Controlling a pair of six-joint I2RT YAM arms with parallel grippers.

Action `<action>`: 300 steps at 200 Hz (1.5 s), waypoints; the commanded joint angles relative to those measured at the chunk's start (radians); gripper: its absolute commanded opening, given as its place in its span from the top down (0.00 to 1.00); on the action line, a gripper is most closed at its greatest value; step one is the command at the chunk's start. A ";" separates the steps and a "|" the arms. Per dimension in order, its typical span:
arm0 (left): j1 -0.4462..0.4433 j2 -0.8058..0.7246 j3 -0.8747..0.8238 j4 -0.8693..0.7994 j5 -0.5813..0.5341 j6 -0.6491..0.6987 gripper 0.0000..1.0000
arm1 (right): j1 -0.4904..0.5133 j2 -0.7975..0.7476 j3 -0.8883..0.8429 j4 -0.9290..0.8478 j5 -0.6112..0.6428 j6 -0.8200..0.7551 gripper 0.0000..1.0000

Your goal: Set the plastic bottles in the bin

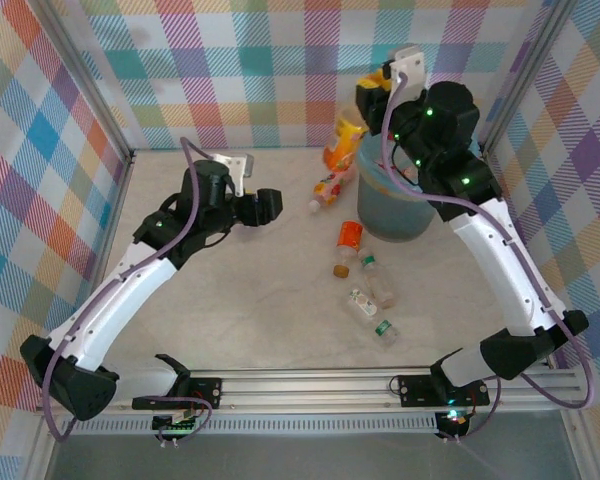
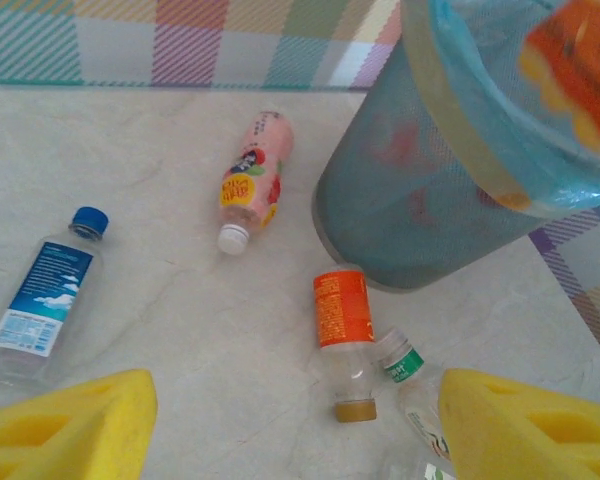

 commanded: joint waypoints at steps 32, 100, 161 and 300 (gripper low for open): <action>-0.023 0.049 0.040 0.016 0.015 0.002 0.26 | -0.086 0.091 0.036 0.040 0.199 -0.228 0.74; -0.025 0.040 -0.004 0.022 -0.017 -0.001 0.26 | -0.143 0.215 0.011 0.089 0.203 -0.241 0.72; -0.025 0.023 -0.075 0.039 -0.044 -0.011 0.26 | -0.171 0.226 -0.107 0.174 0.122 -0.129 0.66; -0.025 -0.019 -0.151 0.059 -0.077 -0.027 0.24 | -0.199 0.204 -0.262 0.240 0.027 -0.006 0.44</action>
